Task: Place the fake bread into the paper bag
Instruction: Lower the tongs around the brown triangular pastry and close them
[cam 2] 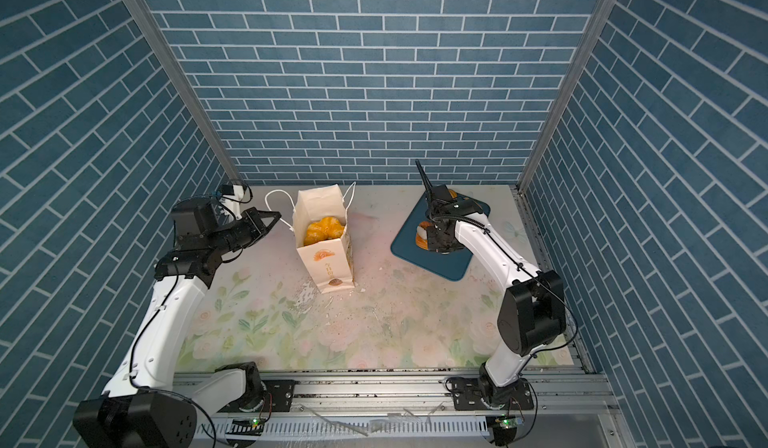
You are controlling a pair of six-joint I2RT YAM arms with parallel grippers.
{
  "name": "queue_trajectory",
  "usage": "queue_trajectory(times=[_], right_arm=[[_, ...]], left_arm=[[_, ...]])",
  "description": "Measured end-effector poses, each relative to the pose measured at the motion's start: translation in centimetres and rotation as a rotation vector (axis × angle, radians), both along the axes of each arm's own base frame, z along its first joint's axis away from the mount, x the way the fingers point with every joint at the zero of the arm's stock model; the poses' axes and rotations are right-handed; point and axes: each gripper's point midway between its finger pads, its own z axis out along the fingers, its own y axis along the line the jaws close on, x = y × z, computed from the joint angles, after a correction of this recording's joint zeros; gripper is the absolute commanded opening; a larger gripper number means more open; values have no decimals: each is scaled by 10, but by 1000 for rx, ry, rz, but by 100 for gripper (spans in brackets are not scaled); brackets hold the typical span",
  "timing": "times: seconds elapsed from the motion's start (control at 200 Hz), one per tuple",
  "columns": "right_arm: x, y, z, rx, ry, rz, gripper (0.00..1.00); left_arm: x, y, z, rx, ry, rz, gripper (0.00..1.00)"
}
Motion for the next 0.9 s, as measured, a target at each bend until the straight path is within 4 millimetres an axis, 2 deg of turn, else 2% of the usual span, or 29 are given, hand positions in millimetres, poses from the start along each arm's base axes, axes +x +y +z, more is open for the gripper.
queue_trajectory(times=[0.14, 0.465, 0.65, 0.895], right_arm=[[2, -3, 0, -8, 10, 35, 56], [2, -6, -22, -33, 91, 130, 60], [3, -6, -34, -37, 128, 162, 59], [10, -4, -37, -22, 137, 178, 57]], left_arm=[[0, 0, 0, 0, 0, 0, 8], [0, 0, 0, 0, 0, 0, 8], [0, 0, 0, 0, 0, 1, 8], [0, 0, 0, 1, 0, 2, 8]])
